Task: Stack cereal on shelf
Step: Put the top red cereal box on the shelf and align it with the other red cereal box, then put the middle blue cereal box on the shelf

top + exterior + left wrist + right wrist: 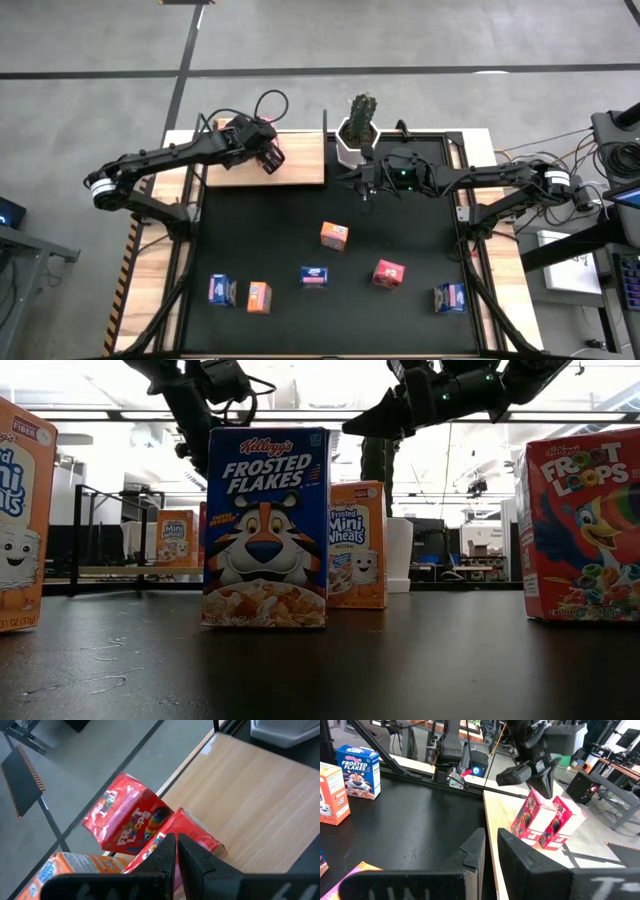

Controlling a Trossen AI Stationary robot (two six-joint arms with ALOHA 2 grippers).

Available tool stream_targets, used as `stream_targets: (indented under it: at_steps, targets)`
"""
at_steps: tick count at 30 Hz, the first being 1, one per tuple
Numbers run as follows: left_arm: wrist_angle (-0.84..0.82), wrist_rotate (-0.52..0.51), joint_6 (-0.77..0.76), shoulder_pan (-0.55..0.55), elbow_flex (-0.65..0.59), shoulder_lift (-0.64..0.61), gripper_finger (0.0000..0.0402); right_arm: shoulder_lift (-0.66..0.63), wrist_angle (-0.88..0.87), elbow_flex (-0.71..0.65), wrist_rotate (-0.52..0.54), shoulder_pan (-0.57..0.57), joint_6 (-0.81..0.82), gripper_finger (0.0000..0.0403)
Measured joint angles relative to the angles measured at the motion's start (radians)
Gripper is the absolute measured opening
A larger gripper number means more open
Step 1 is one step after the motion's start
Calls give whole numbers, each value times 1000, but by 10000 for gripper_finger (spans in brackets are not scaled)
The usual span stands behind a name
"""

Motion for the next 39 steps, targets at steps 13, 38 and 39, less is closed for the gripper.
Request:
stream_targets:
  at_steps: [13,38,39]
  targets:
    - [32,190,39,-116,-6,-199,1,-13,-134,46,0,50,142,43]
    - [241,203,95,-402,-89,-232,1,2,-802,348,201,393,391,43]
    - [246,203,95,-402,-89,-232,1,2,-795,347,214,403,391,43]
